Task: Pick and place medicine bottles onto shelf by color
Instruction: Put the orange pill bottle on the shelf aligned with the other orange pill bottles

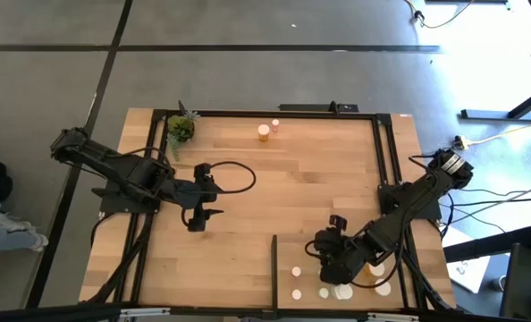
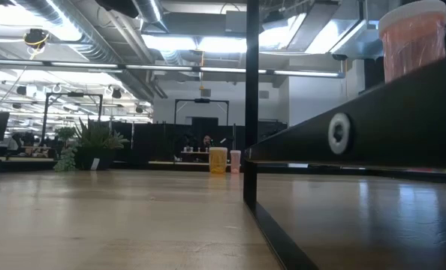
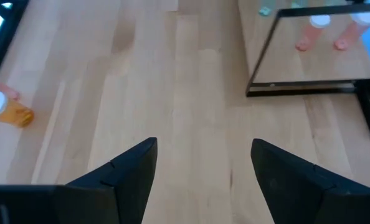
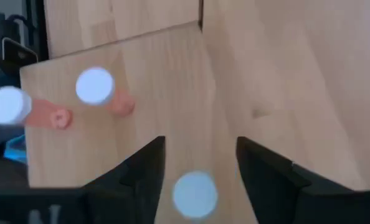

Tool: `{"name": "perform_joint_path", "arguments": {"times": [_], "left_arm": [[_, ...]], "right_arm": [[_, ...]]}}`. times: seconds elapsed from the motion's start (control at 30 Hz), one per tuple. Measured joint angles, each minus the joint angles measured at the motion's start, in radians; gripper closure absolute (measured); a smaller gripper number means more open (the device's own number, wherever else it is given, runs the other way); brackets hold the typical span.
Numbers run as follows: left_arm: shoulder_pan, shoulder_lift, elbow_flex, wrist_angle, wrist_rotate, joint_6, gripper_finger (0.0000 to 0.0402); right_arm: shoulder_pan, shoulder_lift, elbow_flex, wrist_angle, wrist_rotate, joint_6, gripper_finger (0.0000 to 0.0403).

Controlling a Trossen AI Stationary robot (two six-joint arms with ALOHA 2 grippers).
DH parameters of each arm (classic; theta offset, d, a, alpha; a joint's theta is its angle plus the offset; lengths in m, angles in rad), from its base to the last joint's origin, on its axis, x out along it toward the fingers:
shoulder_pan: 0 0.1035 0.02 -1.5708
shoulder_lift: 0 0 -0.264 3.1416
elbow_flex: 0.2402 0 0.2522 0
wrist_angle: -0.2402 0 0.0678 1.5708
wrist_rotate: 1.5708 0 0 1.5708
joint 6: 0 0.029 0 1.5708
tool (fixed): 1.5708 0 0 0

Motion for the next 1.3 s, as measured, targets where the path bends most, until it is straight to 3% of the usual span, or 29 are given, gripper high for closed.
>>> {"name": "perform_joint_path", "arguments": {"times": [0.17,0.33,0.63,0.87,1.07,1.3], "left_arm": [[0.037,0.000,0.000,0.000,-0.004,-0.005,0.0148],[0.122,0.000,0.000,0.000,-0.001,0.000,0.0148],[0.331,0.001,0.000,0.001,0.085,0.199,0.0148],[0.516,0.066,0.002,0.062,0.135,0.441,0.0148],[0.710,0.160,0.002,0.181,0.342,0.637,0.0148],[0.897,0.285,0.001,0.338,0.437,0.685,0.0148]], "right_arm": [[-0.020,0.000,0.089,-0.100,0.093,-0.079,0.0205],[-0.073,0.000,0.209,-0.274,0.112,-0.125,0.0205],[-0.203,-0.003,0.340,-0.545,0.150,-0.161,0.0205],[-0.336,-0.022,0.346,-0.542,0.149,-0.287,0.0205],[-0.458,-0.034,0.347,-0.534,0.141,-0.422,0.0205],[-0.643,-0.038,0.346,-0.500,0.112,-0.641,0.0205]]}}
